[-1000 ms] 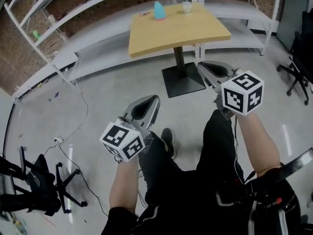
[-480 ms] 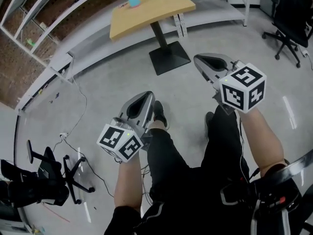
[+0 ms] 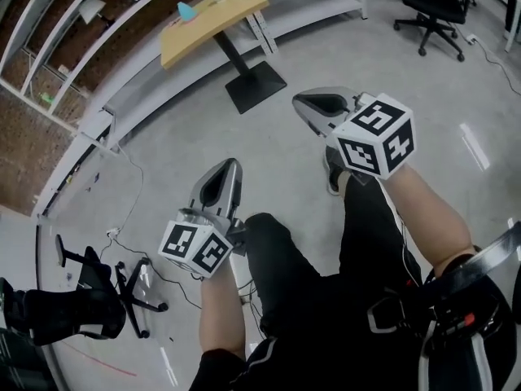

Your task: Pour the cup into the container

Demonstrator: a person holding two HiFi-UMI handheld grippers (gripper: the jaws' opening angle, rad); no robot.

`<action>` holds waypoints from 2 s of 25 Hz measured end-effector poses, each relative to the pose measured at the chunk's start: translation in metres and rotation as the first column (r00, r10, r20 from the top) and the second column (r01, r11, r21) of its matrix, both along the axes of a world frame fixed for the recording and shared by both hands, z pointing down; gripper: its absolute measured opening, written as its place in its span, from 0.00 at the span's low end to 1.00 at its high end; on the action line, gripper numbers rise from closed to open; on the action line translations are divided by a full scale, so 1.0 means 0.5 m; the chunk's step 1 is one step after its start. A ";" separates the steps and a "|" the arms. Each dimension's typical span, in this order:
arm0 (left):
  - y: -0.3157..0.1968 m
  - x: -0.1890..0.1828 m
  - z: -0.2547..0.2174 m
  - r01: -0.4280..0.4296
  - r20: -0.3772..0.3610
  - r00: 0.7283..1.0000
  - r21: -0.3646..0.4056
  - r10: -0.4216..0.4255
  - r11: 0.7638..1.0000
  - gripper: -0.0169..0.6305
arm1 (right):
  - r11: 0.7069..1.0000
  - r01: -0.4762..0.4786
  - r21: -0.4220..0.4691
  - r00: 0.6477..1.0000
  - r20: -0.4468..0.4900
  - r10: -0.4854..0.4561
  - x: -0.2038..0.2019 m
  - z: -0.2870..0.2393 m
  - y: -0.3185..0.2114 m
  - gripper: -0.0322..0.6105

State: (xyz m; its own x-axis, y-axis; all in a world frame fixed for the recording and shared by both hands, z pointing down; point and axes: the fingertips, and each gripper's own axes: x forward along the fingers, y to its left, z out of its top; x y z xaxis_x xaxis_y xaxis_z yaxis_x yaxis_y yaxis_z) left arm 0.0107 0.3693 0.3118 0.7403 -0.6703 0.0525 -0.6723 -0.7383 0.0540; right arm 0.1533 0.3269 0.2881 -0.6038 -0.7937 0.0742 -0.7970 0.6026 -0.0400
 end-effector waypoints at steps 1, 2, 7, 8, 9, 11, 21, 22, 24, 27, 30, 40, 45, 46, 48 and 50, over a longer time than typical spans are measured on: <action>0.034 0.000 -0.001 -0.001 -0.001 1.000 0.002 0.001 1.000 0.03 | 1.000 0.001 0.002 1.000 -0.001 -0.001 -0.002 -0.001 0.035 0.05; 0.068 -0.001 -0.001 -0.001 -0.006 1.000 0.001 0.001 1.000 0.03 | 1.000 0.003 0.002 1.000 -0.003 -0.003 -0.005 -0.002 0.070 0.05; 0.230 -0.032 0.013 0.009 -0.018 1.000 -0.018 -0.009 1.000 0.03 | 1.000 0.005 -0.001 1.000 -0.002 -0.005 -0.030 -0.004 0.234 0.05; 0.261 -0.041 0.015 0.014 -0.021 1.000 -0.024 -0.014 1.000 0.03 | 1.000 0.006 -0.003 1.000 -0.003 -0.006 -0.036 -0.003 0.266 0.05; 0.292 -0.049 0.017 0.020 -0.025 0.999 -0.029 -0.020 0.999 0.03 | 1.000 0.007 -0.006 1.000 -0.005 -0.007 -0.042 -0.001 0.299 0.05; 0.354 -0.063 0.019 0.024 -0.030 0.999 -0.028 -0.025 0.999 0.03 | 1.000 0.011 -0.013 1.000 -0.012 -0.011 -0.055 0.006 0.362 0.05; 0.635 -0.079 0.007 0.031 -0.037 0.999 -0.016 -0.032 0.999 0.03 | 1.000 0.014 0.000 1.000 -0.025 -0.014 -0.069 -0.010 0.657 0.05; 0.658 -0.080 -0.001 0.029 -0.038 0.999 -0.011 -0.029 1.000 0.03 | 1.000 0.012 0.004 1.000 -0.025 -0.011 -0.067 -0.017 0.683 0.05; 0.703 -0.081 -0.020 0.027 -0.043 0.999 -0.003 -0.027 1.000 0.03 | 1.000 0.006 0.014 1.000 -0.027 -0.006 -0.062 -0.029 0.732 0.05; 0.768 -0.077 -0.047 0.031 -0.050 0.998 0.019 -0.030 0.999 0.03 | 1.000 0.002 0.028 1.000 -0.023 -0.001 -0.049 -0.040 0.803 0.05; 0.825 -0.075 -0.063 0.035 -0.043 0.999 0.032 -0.034 0.999 0.03 | 0.999 -0.010 0.032 1.000 -0.018 0.011 -0.036 -0.043 0.868 0.05; 0.964 -0.053 -0.069 0.026 -0.017 1.000 0.044 -0.025 0.999 0.03 | 0.997 -0.053 0.047 0.998 -0.028 0.054 -0.003 -0.048 1.014 0.05; 0.988 -0.081 -0.054 0.032 -0.025 0.999 0.028 -0.031 0.999 0.03 | 0.998 -0.052 0.045 0.998 -0.029 0.053 -0.027 -0.043 1.036 0.05; 0.990 -0.083 -0.057 0.037 -0.027 0.999 0.030 -0.036 0.999 0.03 | 0.998 -0.047 0.049 0.998 -0.033 0.049 -0.029 -0.046 1.038 0.05; 0.993 -0.084 -0.066 0.046 -0.032 0.998 0.034 -0.045 0.998 0.03 | 0.998 -0.037 0.054 0.999 -0.038 0.040 -0.033 -0.052 1.041 0.05; 0.996 -0.087 -0.069 0.048 -0.028 0.999 0.036 -0.047 0.998 0.03 | 0.998 -0.033 0.050 0.999 -0.040 0.035 -0.040 -0.052 1.046 0.05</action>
